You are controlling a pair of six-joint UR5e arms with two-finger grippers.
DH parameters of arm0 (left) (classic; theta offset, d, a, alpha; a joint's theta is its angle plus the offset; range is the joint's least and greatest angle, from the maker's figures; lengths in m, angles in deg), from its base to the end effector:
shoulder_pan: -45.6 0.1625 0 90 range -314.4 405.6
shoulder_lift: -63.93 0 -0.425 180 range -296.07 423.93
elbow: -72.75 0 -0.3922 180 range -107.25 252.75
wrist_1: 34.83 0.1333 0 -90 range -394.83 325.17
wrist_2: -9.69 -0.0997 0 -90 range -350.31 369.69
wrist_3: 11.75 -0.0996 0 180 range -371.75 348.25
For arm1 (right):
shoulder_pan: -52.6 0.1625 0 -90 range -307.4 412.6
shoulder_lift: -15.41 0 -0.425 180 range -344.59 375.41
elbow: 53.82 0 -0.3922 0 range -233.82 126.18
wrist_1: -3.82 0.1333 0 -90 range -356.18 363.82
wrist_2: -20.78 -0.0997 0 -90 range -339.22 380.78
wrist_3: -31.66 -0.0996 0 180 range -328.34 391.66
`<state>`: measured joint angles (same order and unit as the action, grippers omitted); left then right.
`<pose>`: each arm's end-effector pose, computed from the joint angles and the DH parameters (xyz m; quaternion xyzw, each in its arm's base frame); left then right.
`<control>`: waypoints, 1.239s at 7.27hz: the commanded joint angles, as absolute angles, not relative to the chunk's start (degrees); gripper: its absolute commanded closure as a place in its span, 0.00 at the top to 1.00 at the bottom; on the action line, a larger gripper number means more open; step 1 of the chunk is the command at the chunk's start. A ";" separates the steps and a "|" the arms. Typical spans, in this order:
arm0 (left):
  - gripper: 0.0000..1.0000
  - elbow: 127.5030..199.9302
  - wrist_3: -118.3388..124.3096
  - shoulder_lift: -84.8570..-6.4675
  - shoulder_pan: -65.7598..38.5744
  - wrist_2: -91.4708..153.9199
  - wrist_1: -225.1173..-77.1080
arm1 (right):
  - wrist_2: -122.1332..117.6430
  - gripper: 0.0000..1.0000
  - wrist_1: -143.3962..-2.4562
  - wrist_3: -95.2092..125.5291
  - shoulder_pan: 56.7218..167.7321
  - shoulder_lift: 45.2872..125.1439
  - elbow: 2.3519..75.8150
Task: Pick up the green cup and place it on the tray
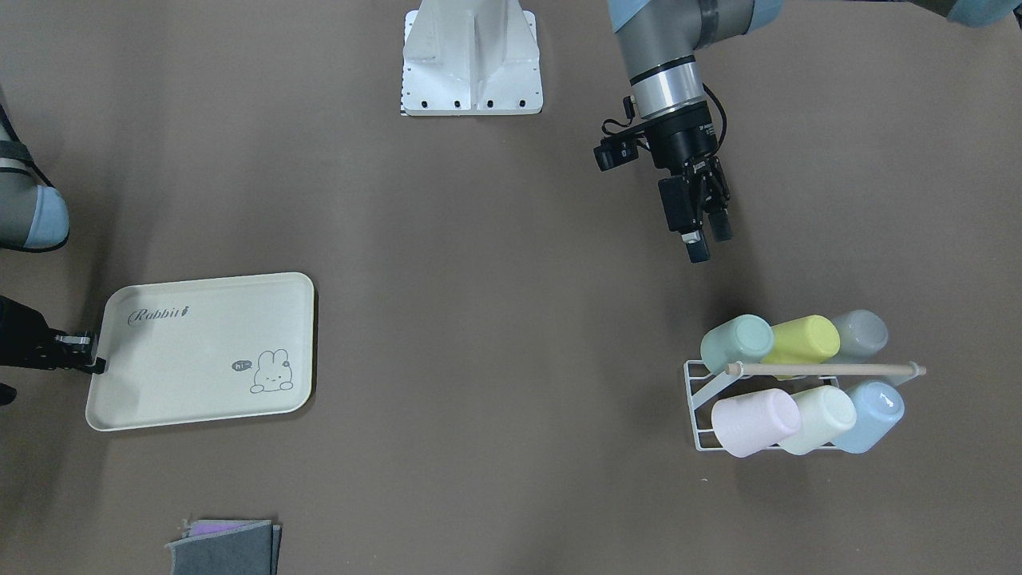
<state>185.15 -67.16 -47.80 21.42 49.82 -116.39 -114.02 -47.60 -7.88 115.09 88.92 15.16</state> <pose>0.4226 -0.4193 0.2782 0.3131 -0.3744 0.6887 0.5361 -0.2368 -0.5913 0.6037 0.0244 -0.4533 -0.0183 0.8909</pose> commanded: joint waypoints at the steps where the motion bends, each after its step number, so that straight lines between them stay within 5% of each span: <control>1: 0.98 179.56 -68.96 -47.34 23.44 43.10 -117.27 | -114.31 0.00 -47.60 -7.98 115.09 88.80 15.43; 4: 0.98 177.44 -68.52 -44.35 26.61 42.48 -117.10 | -115.19 0.00 -48.56 -8.33 115.09 87.39 17.71; 9: 0.98 170.06 -69.05 -45.05 26.27 34.75 -116.75 | -108.97 0.00 -63.20 -29.82 104.92 79.25 32.55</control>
<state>171.97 -68.92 -44.68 26.51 37.01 -116.80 -111.54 -58.77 -23.49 108.73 82.76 29.22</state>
